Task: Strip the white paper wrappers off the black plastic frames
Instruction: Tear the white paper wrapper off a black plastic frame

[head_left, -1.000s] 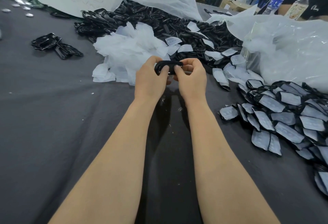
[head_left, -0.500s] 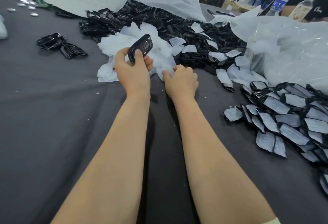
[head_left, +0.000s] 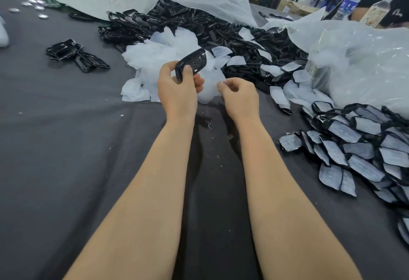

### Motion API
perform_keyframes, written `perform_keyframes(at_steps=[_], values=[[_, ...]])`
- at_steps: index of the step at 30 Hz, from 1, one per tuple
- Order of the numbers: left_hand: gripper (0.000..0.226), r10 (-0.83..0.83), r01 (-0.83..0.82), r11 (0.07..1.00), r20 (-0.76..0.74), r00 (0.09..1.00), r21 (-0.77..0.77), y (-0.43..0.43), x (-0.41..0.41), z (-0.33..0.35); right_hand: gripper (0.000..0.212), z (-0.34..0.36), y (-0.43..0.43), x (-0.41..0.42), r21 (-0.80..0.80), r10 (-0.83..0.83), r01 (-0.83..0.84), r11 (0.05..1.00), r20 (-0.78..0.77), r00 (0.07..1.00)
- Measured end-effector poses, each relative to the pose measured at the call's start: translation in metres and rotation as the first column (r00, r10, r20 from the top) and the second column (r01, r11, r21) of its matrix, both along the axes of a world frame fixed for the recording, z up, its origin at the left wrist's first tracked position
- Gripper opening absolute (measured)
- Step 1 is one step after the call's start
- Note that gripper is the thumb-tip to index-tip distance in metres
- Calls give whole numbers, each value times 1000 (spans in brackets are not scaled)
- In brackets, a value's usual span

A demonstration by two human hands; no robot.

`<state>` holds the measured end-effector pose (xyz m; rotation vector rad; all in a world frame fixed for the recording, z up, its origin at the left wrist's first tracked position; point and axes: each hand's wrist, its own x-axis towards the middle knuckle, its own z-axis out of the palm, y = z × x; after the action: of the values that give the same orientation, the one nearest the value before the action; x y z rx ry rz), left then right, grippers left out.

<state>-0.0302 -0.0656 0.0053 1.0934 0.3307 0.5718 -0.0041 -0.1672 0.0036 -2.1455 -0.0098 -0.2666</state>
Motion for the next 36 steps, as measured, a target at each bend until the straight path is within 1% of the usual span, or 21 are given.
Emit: perform_keyframes(at_steps=[3, 5, 7, 9, 11, 12, 13, 14, 16, 17, 19, 20, 21, 24, 25, 28, 31, 32, 35, 36], values=[[5, -26, 26, 999, -13, 1000, 19, -1, -1, 0, 19, -1, -7, -2, 64, -18, 18, 998, 14, 1000], [6, -49, 50, 998, -27, 998, 35, -2, -1, -1, 17, 0, -11, -3, 169, -29, 29, 985, 2, 1000], [7, -78, 80, 995, -43, 996, 63, -3, -2, -1, 13, 1, -14, -6, 322, -40, 45, 946, -23, 999], [7, -108, 113, 989, -58, 992, 97, -5, -2, -2, 12, 3, -14, -10, 519, -26, 51, 853, -54, 998], [9, -132, 139, 984, -67, 989, 115, -6, -2, -3, 16, 6, -12, -13, 719, 7, 65, 691, -97, 995], [10, -142, 150, 981, -72, 987, 121, -7, -2, -3, 19, 7, -12, -13, 792, 21, 79, 605, -115, 993], [11, -152, 161, 978, -79, 985, 129, -7, -2, -4, 23, 8, -12, -13, 836, 22, 90, 541, -121, 992], [11, -161, 172, 975, -87, 983, 140, -7, -1, -4, 24, 9, -13, -12, 855, 13, 94, 510, -117, 993], [12, -177, 191, 968, -99, 979, 162, -8, -1, -5, 11, 9, -13, -11, 845, -21, 81, 529, -82, 996], [12, -184, 200, 965, -104, 977, 172, -9, 0, -5, 10, 9, -13, -12, 830, -33, 71, 553, -64, 997], [12, -195, 213, 959, -112, 974, 186, -9, 1, -6, 27, 9, -13, -12, 815, -37, 59, 576, -46, 998], [13, -201, 220, 957, -116, 973, 189, -9, 1, -6, 30, 10, -12, -13, 814, -28, 46, 579, -37, 999], [13, -207, 227, 955, -119, 971, 191, -9, 2, -6, 27, 11, -12, -14, 811, -16, 32, 584, -28, 999], [14, -223, 247, 945, -132, 966, 212, -9, 3, -7, 8, 15, -11, -16, 789, 20, 0, 615, -16, 1000], [13, -226, 252, 942, -134, 965, 221, -9, 3, -8, 5, 15, -11, -17, 782, 36, -20, 623, -3, 999], [13, -240, 266, 934, -131, 962, 239, -9, 2, -9, 5, 15, -10, -19, 761, 78, -75, 645, 32, 996], [13, -255, 278, 930, -121, 959, 242, -9, 3, -9, 8, 16, -8, -21, 746, 94, -88, 660, 34, 995], [13, -262, 284, 927, -118, 958, 245, -9, 3, -9, 10, 15, -6, -21, 732, 84, -81, 676, 33, 996], [13, -294, 309, 919, -93, 951, 247, -9, 2, -7, 13, 9, -1, -18, 598, -23, -11, 801, 50, 998], [13, -310, 320, 915, -77, 947, 244, -9, 1, -7, 14, 7, 1, -18, 569, -58, 11, 823, 63, 996]])
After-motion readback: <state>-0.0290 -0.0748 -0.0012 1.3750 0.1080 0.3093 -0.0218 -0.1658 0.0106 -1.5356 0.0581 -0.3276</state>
